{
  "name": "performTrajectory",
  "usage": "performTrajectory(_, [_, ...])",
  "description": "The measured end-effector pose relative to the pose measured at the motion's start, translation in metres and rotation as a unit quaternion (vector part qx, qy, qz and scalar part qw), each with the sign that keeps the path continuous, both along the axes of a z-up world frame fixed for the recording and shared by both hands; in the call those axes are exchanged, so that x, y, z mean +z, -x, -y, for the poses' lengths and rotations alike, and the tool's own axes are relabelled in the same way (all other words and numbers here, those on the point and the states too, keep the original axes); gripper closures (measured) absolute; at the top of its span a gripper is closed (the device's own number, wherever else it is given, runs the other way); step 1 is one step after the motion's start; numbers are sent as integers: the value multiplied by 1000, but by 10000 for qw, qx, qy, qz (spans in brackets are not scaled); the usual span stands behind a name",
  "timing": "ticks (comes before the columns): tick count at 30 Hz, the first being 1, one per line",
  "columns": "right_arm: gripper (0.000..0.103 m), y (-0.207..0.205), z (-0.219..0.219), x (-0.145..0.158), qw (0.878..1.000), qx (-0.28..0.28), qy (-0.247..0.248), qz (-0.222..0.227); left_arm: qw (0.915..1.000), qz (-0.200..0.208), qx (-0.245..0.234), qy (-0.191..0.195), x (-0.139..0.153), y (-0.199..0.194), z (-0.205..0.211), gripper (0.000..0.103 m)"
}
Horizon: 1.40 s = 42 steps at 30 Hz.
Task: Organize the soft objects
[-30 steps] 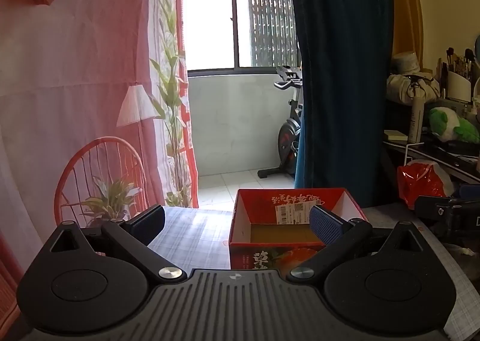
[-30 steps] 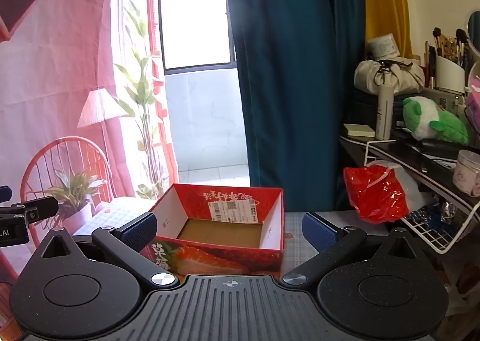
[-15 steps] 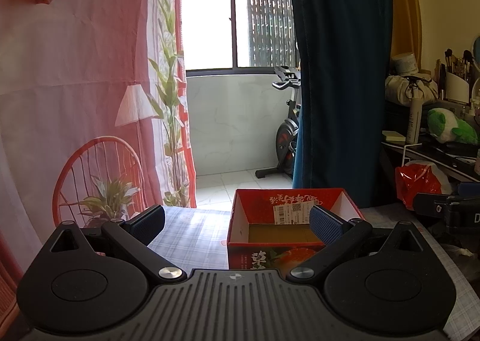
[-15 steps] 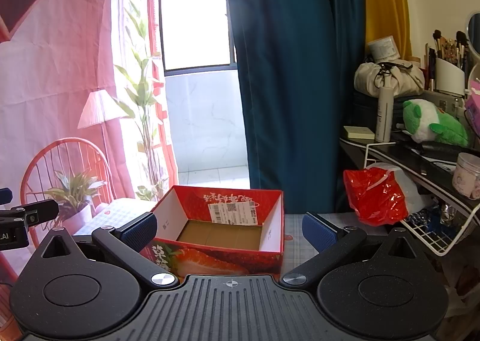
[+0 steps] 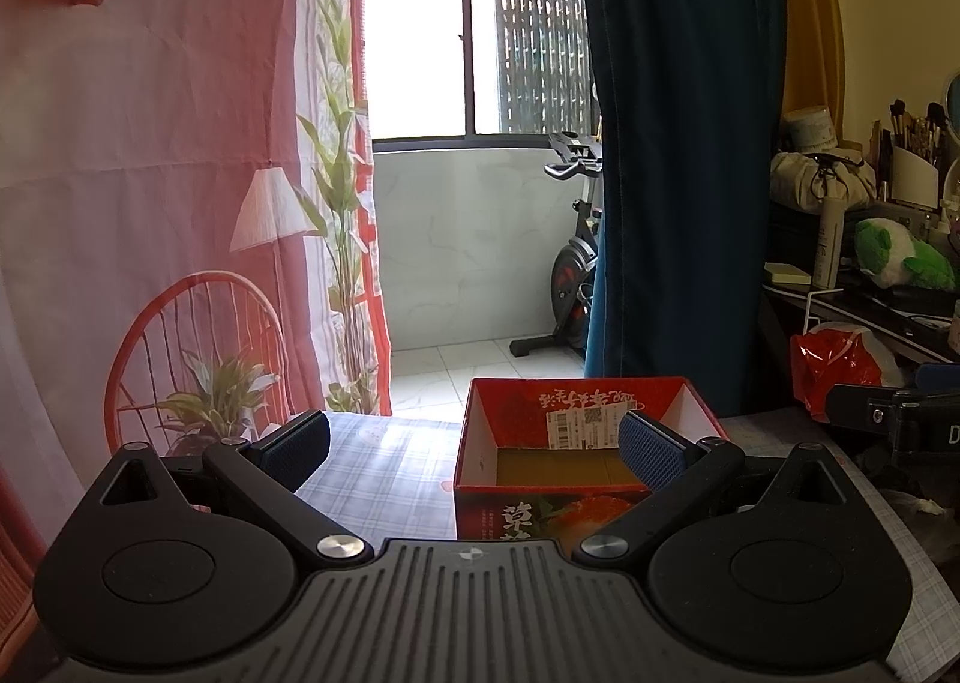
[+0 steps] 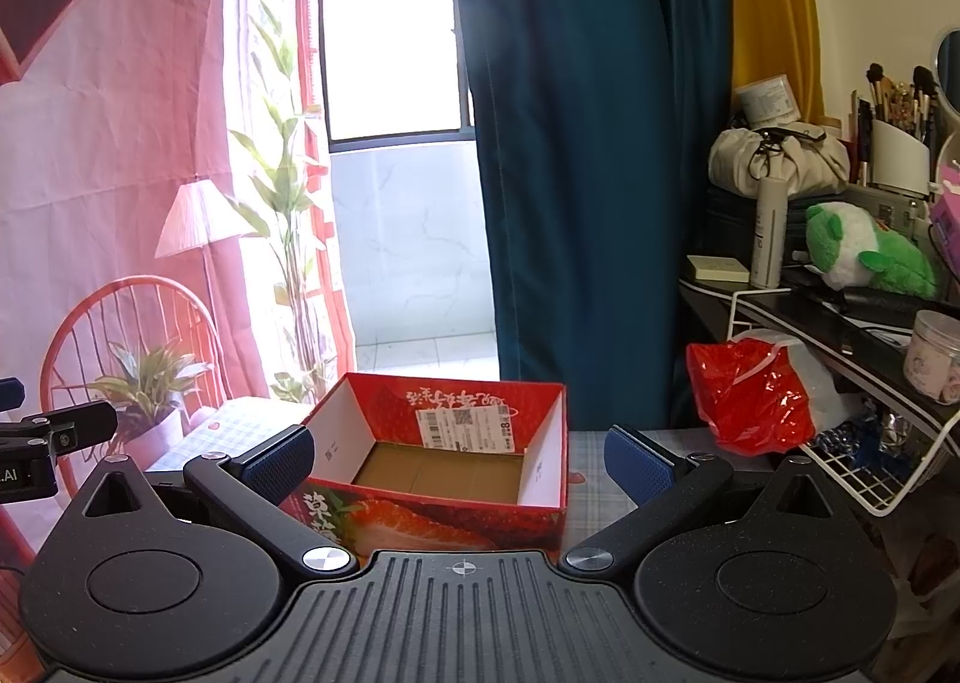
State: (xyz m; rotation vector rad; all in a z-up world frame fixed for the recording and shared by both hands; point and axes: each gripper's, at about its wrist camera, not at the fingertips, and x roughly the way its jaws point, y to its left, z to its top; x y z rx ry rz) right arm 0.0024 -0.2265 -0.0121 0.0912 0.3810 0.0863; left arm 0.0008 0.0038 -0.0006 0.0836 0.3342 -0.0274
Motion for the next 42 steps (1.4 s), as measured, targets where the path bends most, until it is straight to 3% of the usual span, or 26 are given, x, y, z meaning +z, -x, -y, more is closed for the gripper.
performTrajectory(42, [0, 0, -1, 1, 10000, -14, 4, 9, 10000, -52, -16, 53, -1, -1, -1, 0])
